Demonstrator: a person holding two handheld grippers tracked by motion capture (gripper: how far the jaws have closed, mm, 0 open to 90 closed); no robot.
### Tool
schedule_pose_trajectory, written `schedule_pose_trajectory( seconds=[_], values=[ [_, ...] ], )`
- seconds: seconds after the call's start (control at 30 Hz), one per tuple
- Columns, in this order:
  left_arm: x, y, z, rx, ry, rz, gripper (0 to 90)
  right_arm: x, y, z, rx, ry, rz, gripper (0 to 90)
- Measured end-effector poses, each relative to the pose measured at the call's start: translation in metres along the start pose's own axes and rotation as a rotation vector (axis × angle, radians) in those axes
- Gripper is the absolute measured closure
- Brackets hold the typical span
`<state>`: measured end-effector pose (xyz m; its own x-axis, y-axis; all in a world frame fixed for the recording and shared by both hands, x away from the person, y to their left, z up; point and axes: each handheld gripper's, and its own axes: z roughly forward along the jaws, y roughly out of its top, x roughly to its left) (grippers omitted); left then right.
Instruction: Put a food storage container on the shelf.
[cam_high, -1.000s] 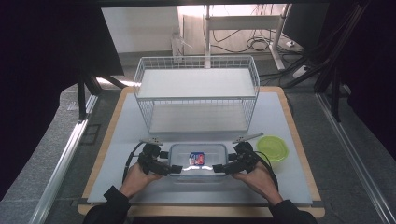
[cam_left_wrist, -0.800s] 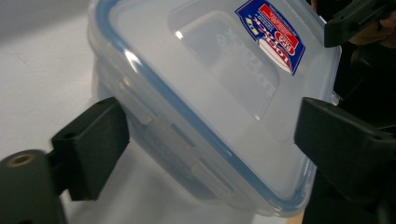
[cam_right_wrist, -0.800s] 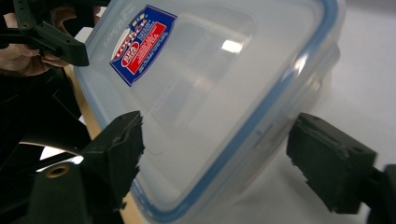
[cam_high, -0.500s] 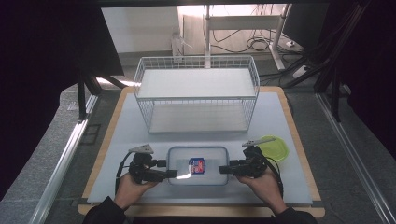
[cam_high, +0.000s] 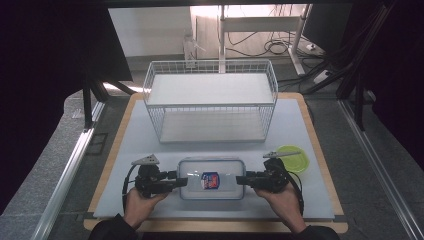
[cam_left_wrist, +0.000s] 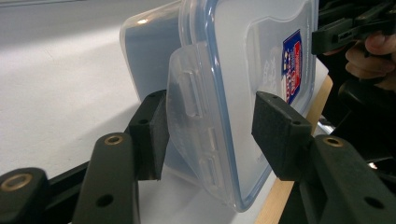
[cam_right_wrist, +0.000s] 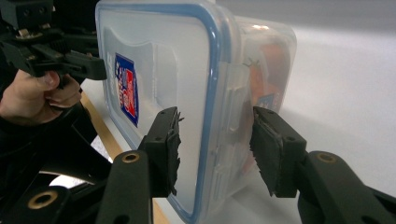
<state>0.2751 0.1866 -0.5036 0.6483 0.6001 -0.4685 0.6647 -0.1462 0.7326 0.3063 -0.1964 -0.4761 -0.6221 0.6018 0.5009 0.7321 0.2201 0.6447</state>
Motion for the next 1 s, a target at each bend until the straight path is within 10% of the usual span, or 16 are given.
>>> schedule_pose_trajectory(
  seconds=[1.0],
  values=[
    [-0.006,0.096,-0.033,-0.116,0.02,0.077,49.5,0.016,0.09,-0.031,-0.148,-0.011,-0.118,52.9]
  ],
)
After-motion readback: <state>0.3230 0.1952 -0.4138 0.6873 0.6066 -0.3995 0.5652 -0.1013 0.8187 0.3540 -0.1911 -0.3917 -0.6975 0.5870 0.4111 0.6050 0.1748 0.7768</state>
